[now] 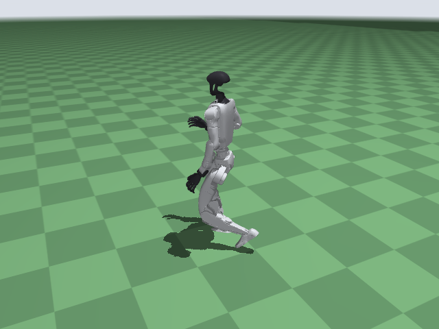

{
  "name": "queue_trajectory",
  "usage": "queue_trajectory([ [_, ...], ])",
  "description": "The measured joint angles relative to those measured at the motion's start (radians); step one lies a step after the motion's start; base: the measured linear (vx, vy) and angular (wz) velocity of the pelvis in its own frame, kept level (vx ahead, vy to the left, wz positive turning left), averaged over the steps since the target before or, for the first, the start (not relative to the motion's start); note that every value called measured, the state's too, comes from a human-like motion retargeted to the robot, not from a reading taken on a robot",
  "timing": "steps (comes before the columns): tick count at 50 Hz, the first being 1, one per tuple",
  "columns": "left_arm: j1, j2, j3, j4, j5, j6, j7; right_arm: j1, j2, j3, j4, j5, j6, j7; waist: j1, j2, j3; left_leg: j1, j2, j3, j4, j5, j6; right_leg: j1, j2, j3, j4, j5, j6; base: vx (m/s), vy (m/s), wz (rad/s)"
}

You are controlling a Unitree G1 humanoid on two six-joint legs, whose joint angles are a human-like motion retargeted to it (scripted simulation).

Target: Walk

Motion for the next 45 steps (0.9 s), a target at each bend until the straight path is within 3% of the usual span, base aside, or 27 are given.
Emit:
queue_trajectory([
  [4, 0.015, -0.001, 0.006, -0.009, -0.009, -0.003, -0.006, -0.039, 0.015, -0.049, -0.074, -0.006, -0.009, -0.065, 0.058, -0.033, -0.027, -0.201, 0.028, 0.057, 0.007, -0.098, 0.069, 0.110, -0.055, -0.048, -0.068, -0.041, 0.010, 0.47, -0.04, 1.43],
  [8, 0.048, 0.002, 0.021, -0.016, -0.041, -0.020, -0.012, -0.057, 0.040, -0.069, -0.081, -0.002, -0.011, -0.094, 0.118, -0.071, -0.051, -0.305, 0.006, 0.120, -0.236, -0.161, 0.084, 0.233, -0.097, -0.086, -0.158, -0.039, 0.039, 0.51, 0.03, 1.32],
  [15, 0.094, 0.016, 0.061, 0.002, -0.119, -0.034, -0.055, -0.062, 0.065, -0.023, -0.045, 0.022, -0.002, -0.058, 0.165, -0.142, -0.111, -0.298, -0.113, 0.222, -0.831, -0.091, 0.058, 0.388, -0.167, -0.146, -0.272, -0.014, 0.089, 0.54, 0.11, 1.49],
  [20, 0.135, 0.014, 0.087, -0.010, -0.147, -0.043, -0.060, -0.026, 0.083, 0.012, -0.050, 0.020, -0.001, -0.032, 0.184, -0.183, -0.138, -0.271, -0.177, 0.250, -0.760, -0.091, 0.118, 0.384, -0.241, -0.138, -0.037, 0.019, 0.129, 0.52, 0.14, 1.50],
  [24, 0.171, 0.022, 0.103, -0.057, -0.143, -0.051, -0.072, 0.004, 0.100, 0.034, -0.088, 0.029, -0.015, 0.008, 0.170, -0.258, -0.120, -0.183, -0.321, 0.248, -0.758, -0.119, 0.188, 0.297, -0.410, -0.111, 0.335, 0.156, 0.157, 0.50, 0.12, 1.71],
  [27, 0.187, 0.030, 0.104, -0.099, -0.129, -0.058, -0.074, 0.011, 0.109, 0.049, -0.118, 0.031, -0.028, 0.024, 0.153, -0.298, -0.103, -0.110, -0.416, 0.212, -0.786, -0.139, 0.220, 0.196, -0.520, -0.078, 0.545, 0.193, 0.132, 0.50, 0.08, 1.64],
  [30, 0.191, 0.037, 0.097, -0.134, -0.111, -0.062, -0.068, 0.008, 0.113, 0.065, -0.135, 0.030, -0.039, 0.019, 0.136, -0.306, -0.084, -0.017, -0.473, 0.143, -0.833, -0.159, 0.229, 0.084, -0.570, -0.045, 0.620, 0.133, 0.090, 0.52, 0.03, 1.49],
  [35, 0.185, 0.039, 0.077, -0.154, -0.081, -0.076, -0.045, 0.012, 0.113, 0.088, -0.133, 0.011, -0.050, -0.016, 0.117, -0.272, -0.061, 0.122, -0.476, 0.017, -0.858, -0.222, 0.199, -0.086, -0.492, -0.018, 0.466, 0.044, 0.070, 0.55, -0.04, 1.27],
  [41, 0.176, 0.051, 0.053, -0.149, -0.039, -0.096, 0.000, 0.040, 0.122, 0.100, -0.118, 0.013, -0.054, -0.027, 0.118, -0.246, -0.075, 0.226, -0.444, -0.081, -0.871, -0.295, 0.164, -0.209, -0.276, 0.037, 0.043, 0.103, 0.173, 0.57, -0.06, 1.13],
  [45, 0.181, 0.055, 0.060, -0.157, -0.013, -0.099, 0.036, 0.065, 0.131, 0.092, -0.120, 0.033, -0.062, -0.017, 0.108, -0.265, -0.095, 0.295, -0.440, -0.078, -0.885, -0.323, 0.152, -0.245, -0.218, 0.105, -0.038, 0.124, 0.203, 0.58, -0.04, 1.25],
])
